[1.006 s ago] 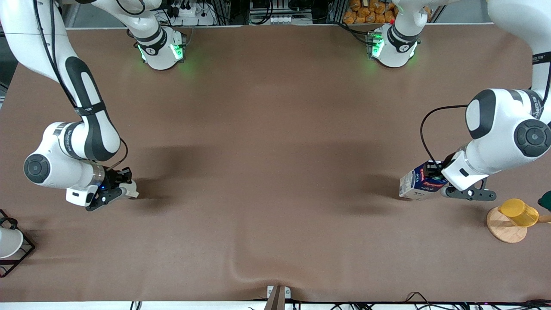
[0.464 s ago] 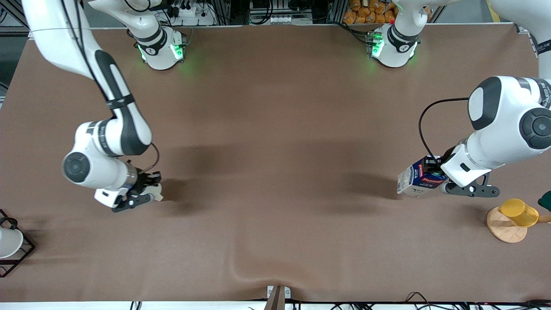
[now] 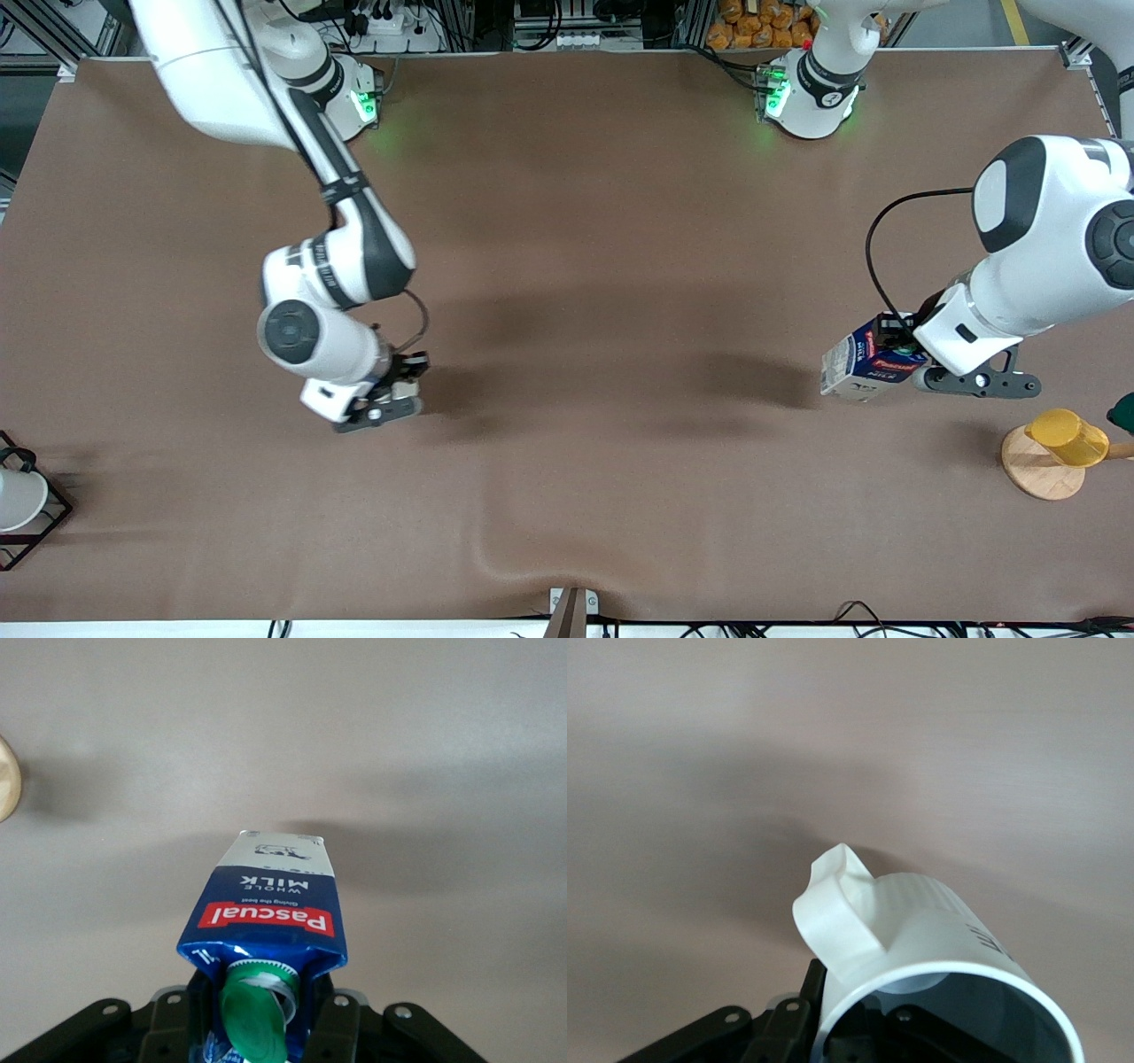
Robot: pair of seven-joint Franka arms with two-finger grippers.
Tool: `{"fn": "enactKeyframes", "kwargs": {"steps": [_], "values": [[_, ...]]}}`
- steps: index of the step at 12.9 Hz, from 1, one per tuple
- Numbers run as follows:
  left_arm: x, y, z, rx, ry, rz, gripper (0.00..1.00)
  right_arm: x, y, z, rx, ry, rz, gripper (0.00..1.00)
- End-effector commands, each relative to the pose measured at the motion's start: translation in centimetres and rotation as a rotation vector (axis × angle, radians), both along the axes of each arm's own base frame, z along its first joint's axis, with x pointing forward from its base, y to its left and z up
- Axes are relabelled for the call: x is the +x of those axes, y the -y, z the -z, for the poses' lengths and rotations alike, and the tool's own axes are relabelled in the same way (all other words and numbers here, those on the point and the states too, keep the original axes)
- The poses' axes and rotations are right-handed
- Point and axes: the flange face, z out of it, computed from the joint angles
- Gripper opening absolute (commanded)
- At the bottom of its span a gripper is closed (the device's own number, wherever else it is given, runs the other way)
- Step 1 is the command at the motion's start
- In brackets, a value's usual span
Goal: Place milk next to cup
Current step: 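Carry the mug with the right gripper toward the table middle, then lower the mug with the right gripper while the left gripper carries the carton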
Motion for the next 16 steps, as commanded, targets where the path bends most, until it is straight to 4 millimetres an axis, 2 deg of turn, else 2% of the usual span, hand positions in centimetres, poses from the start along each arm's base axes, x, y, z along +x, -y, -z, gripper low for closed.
{"fn": "enactKeyframes", "kwargs": {"steps": [1,3,6,9,13,16], "values": [[-0.6,-0.6,-1.4,0.021,-0.004,-0.029,0.43,-1.9,-8.0,0.2,0.001,0.006,-0.022,0.0],[-0.4,-0.9,-2.3,0.02,0.01,-0.034,0.43,-2.1,-9.8,0.4,0.008,0.015,-0.036,0.0],[-1.0,0.2,-2.3,0.009,-0.02,-0.072,0.43,-4.2,-12.9,0.8,-0.006,0.013,-0.051,0.0],[-1.8,3.4,-2.6,-0.003,-0.032,-0.106,0.43,-4.5,-13.1,2.5,-0.029,-0.01,0.006,0.0],[-2.0,5.1,-2.4,-0.007,-0.036,-0.119,0.43,-5.6,-15.2,3.7,-0.015,0.019,0.016,0.0],[-2.7,8.2,-2.1,-0.015,-0.048,-0.127,0.43,-5.3,-14.7,3.9,-0.014,0.007,0.076,0.0]]}}
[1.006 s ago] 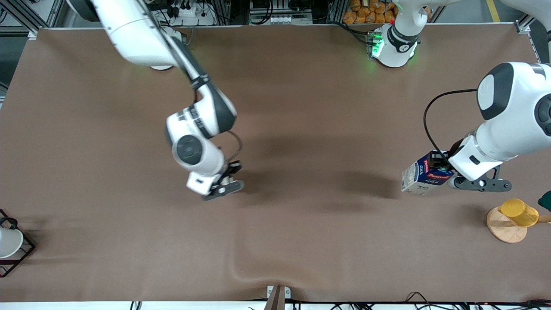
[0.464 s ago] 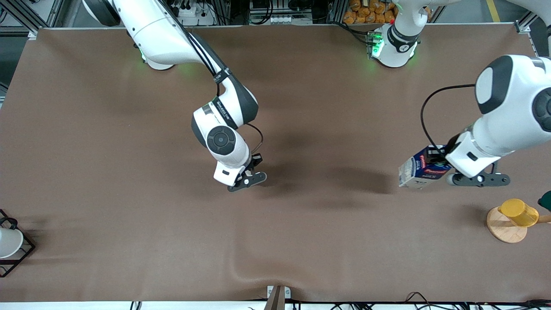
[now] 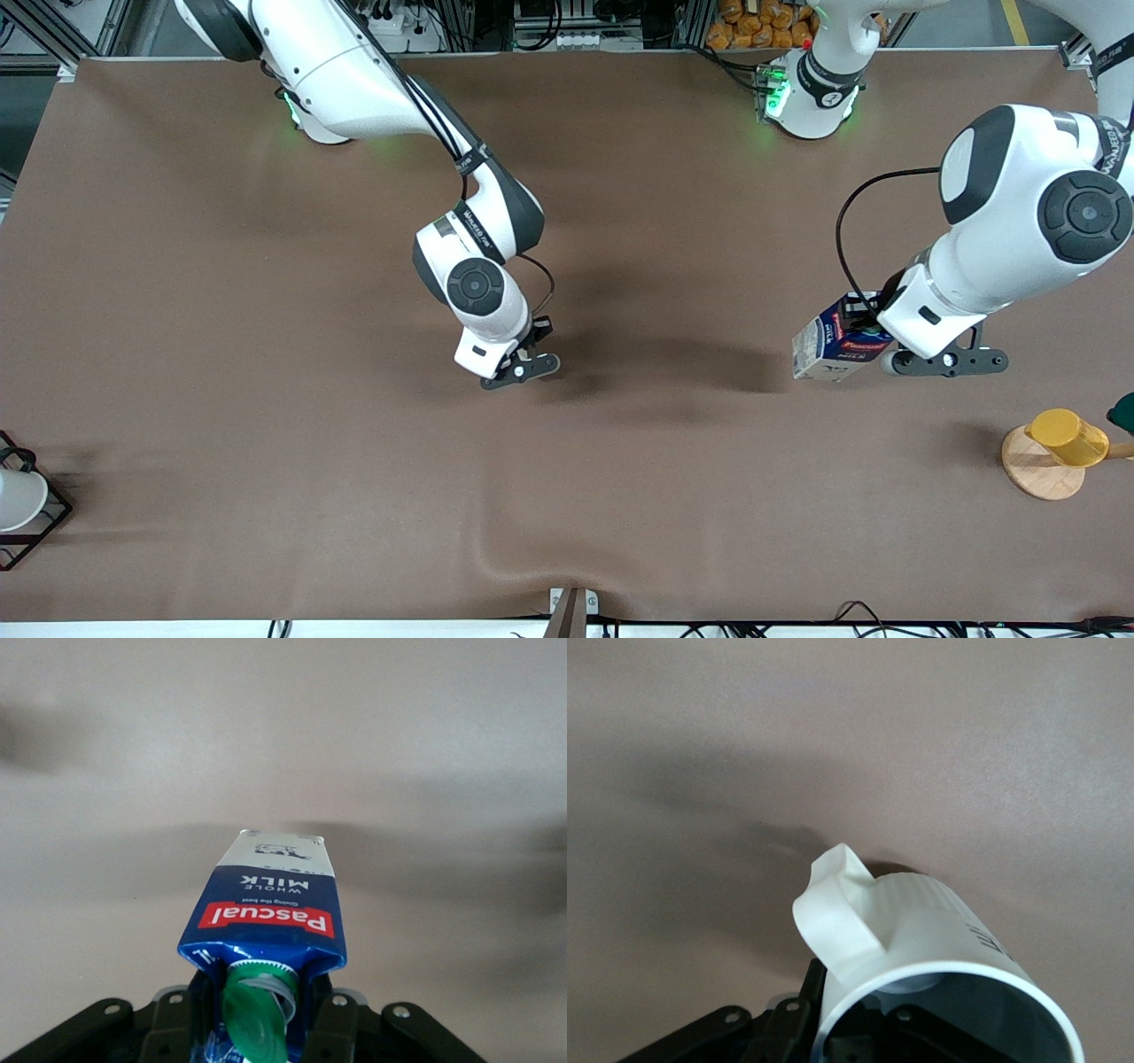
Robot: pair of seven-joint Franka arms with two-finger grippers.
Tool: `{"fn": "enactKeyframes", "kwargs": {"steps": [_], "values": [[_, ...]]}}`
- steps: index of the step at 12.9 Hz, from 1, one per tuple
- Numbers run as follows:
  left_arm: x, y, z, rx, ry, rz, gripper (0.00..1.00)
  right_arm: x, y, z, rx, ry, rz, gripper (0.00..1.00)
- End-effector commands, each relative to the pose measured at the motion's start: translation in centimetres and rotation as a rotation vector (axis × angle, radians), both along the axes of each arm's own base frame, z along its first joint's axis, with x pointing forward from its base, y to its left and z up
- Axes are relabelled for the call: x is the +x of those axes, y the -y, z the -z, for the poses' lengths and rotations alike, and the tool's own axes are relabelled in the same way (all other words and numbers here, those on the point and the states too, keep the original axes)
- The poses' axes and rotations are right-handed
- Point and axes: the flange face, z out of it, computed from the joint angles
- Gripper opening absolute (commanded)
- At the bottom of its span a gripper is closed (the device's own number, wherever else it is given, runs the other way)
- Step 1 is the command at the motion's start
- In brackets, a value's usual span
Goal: Place milk next to cup
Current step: 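Lower the mug with the right gripper while the left gripper carries the carton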
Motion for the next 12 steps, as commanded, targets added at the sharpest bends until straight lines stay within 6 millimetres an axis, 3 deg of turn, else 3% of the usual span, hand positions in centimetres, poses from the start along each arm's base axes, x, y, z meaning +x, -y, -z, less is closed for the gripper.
{"fn": "enactKeyframes", "kwargs": {"steps": [1,3,4,5,6,7,8,11,12], "values": [[-1.0,3.4,-0.4,-0.012,-0.012,-0.025,0.43,0.5,-0.3,-0.1,0.003,0.001,0.063,0.0],[-1.5,6.3,0.9,0.001,-0.032,-0.059,0.43,-0.3,-1.4,0.1,-0.005,0.007,0.059,0.0],[-2.2,8.9,2.0,0.011,-0.046,-0.028,0.43,-0.4,-1.5,0.3,-0.007,0.008,0.057,0.0],[-2.4,9.8,2.1,0.011,-0.046,-0.02,0.43,-0.4,-1.5,0.3,-0.006,0.007,0.058,0.01],[-2.2,10.2,2.5,0.008,-0.051,-0.037,0.43,-0.4,-1.6,0.3,-0.005,0.006,0.057,0.13],[-2.2,10.4,2.5,0.006,-0.046,-0.045,0.43,-0.4,-1.6,0.3,-0.006,0.007,0.056,0.49],[-2.5,12.2,2.0,-0.002,-0.031,-0.018,0.43,-0.4,-1.5,0.3,-0.008,0.009,0.056,0.99],[-3.1,16.8,2.4,-0.012,-0.031,-0.022,0.43,0.3,-0.6,-1.2,-0.002,0.016,0.07,1.0],[-3.3,18.6,2.7,-0.014,-0.031,-0.046,0.44,1.1,0.3,-2.7,0.01,0.029,0.083,1.0]]}}
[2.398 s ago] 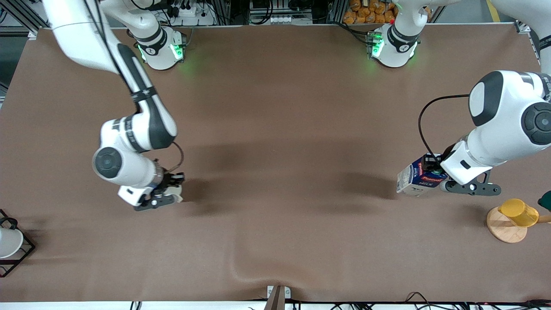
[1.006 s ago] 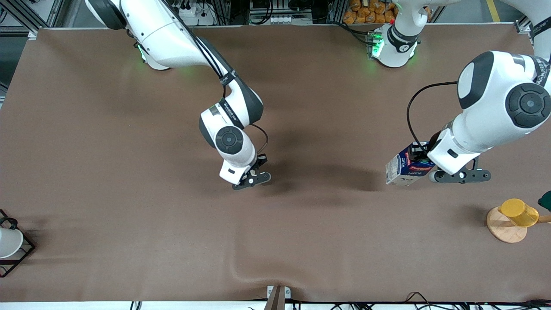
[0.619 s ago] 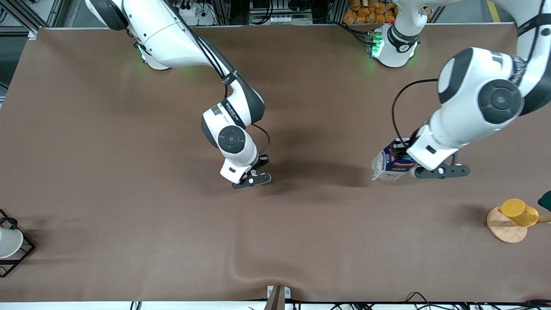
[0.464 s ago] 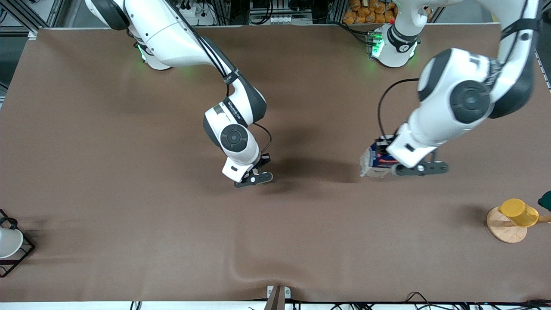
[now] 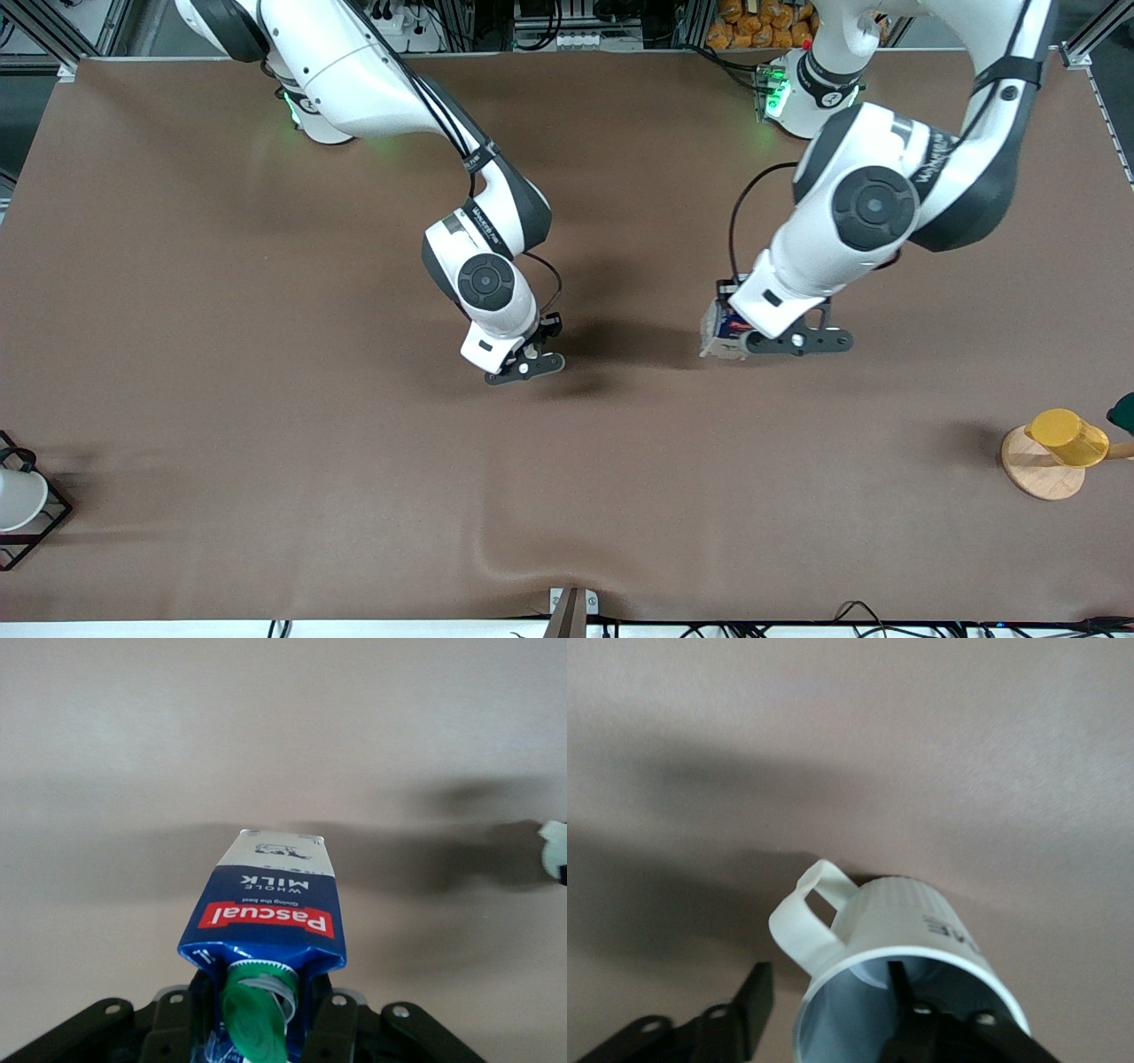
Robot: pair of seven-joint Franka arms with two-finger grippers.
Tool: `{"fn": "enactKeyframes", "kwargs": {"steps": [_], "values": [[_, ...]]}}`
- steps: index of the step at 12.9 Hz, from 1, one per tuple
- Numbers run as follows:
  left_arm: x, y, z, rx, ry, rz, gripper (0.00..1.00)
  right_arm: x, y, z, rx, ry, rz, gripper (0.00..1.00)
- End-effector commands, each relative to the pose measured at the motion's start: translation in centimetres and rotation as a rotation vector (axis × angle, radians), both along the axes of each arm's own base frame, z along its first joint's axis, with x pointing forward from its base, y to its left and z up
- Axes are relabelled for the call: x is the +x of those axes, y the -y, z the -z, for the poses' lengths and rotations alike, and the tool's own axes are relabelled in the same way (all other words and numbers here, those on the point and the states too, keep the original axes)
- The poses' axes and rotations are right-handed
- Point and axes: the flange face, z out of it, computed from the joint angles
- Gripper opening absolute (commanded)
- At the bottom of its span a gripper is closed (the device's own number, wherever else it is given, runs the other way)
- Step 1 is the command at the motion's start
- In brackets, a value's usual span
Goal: Place milk next to cup
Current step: 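Lower the mug with the right gripper while the left gripper carries the carton, then open the right gripper and withdraw it while the left gripper nears the mug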
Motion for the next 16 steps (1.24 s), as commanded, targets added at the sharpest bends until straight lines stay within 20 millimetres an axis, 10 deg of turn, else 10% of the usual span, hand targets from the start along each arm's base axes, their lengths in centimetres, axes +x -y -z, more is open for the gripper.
{"fn": "enactKeyframes", "kwargs": {"steps": [1,6,16], "values": [[-0.4,5.3,0.3,-0.01,0.007,-0.04,0.44,1.7,2.0,-4.0,0.018,0.007,0.054,1.0],[-2.9,11.2,0.5,-0.016,0.012,-0.062,0.44,2.7,7.2,-13.6,0.014,-0.024,0.117,1.0],[-9.2,24.5,6.8,-0.034,0.005,-0.008,0.43,1.5,35.6,-23.6,0.057,-0.033,0.057,1.0]]}}
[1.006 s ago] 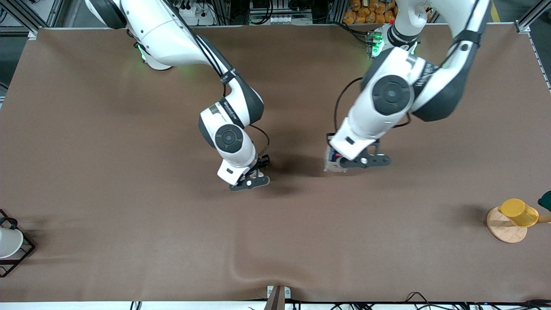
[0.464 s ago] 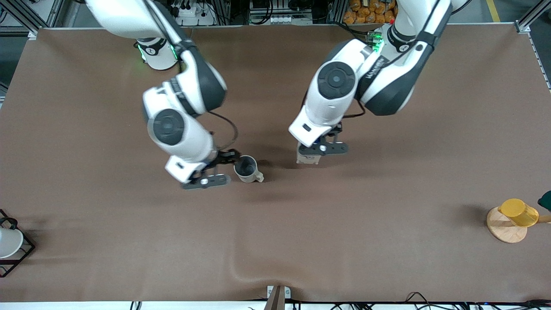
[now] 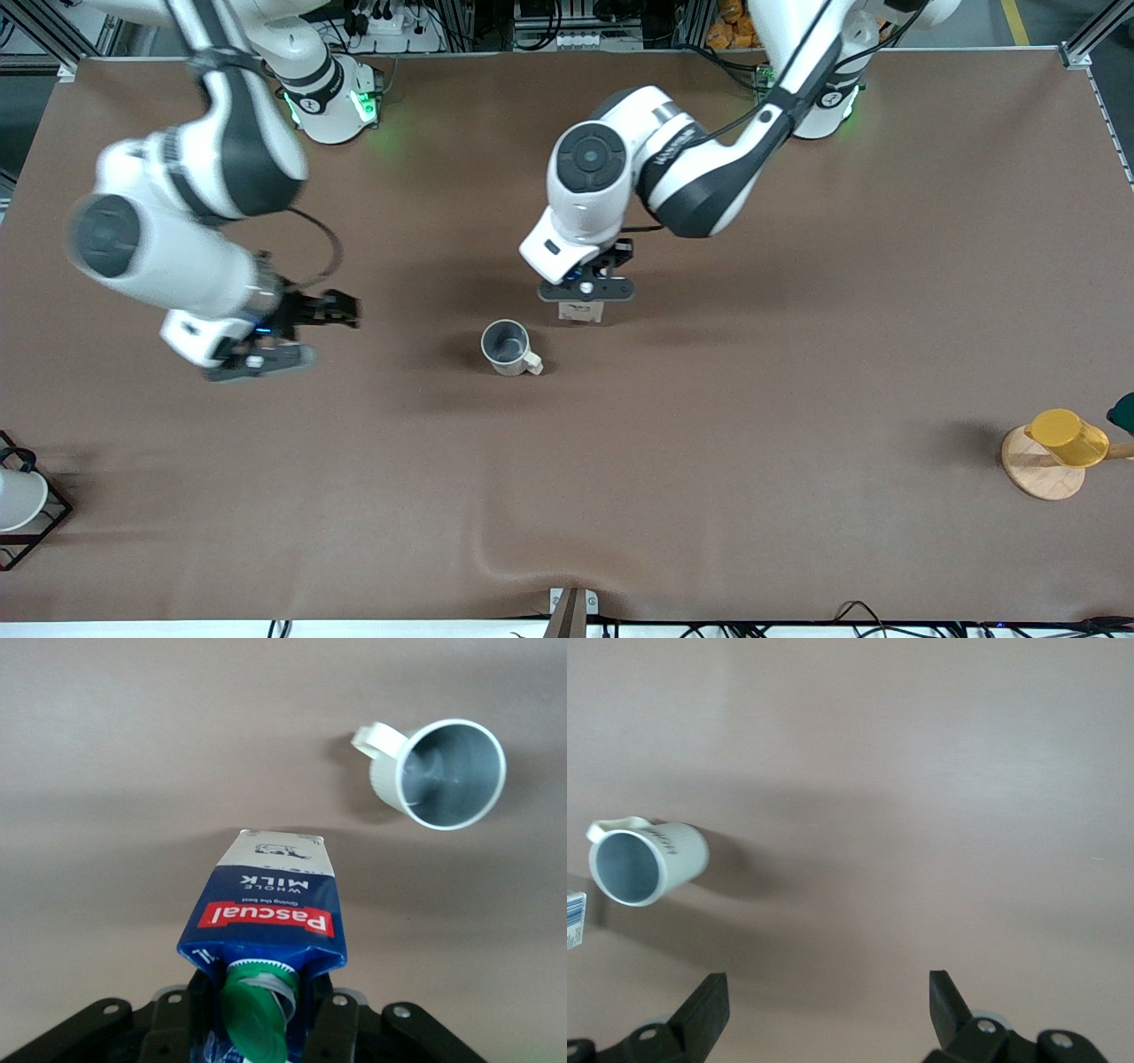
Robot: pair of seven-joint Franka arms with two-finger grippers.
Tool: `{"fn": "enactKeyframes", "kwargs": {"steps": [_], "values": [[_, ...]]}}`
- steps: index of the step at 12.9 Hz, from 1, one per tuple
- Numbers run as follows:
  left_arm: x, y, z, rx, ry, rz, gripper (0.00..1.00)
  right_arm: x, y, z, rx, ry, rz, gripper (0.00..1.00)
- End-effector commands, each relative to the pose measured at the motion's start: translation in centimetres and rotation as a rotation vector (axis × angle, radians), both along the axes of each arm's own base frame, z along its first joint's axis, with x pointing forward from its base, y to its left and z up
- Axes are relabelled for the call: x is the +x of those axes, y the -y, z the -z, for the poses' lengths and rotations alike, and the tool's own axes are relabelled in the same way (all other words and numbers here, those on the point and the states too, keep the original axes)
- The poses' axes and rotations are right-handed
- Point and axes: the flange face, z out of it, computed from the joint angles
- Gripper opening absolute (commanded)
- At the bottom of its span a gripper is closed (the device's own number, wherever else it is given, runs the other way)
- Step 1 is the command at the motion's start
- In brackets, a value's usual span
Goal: Place milk next to cup
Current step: 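Open the right gripper and withdraw it while the left gripper nears the mug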
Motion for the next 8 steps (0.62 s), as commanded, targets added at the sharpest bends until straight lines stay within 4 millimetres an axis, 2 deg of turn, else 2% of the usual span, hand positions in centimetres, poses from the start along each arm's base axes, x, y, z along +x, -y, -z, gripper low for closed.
{"fn": "enactKeyframes", "kwargs": {"steps": [1,3,4,5,7,8], "values": [[-0.6,2.8,1.3,-0.014,0.03,-0.032,0.43,-2.7,7.1,-2.9,0.021,-0.042,0.007,1.0],[-0.6,3.9,2.0,-0.04,0.044,-0.028,0.43,-3.6,11.7,-4.8,0.029,-0.039,-0.013,1.0],[-0.9,4.8,2.4,-0.058,0.053,-0.024,0.43,-4.0,13.2,-5.8,0.028,-0.021,-0.013,1.0],[-0.9,5.3,2.5,-0.075,0.061,-0.033,0.42,-4.5,14.1,-7.5,0.008,0.007,-0.007,1.0],[-0.8,5.5,2.6,-0.092,0.076,-0.037,0.42,-6.2,14.6,-10.5,-0.046,0.032,-0.008,1.0],[-0.8,5.8,3.2,-0.095,0.075,-0.038,0.42,-6.8,15.0,-11.4,-0.047,0.031,0.001,1.0]]}}
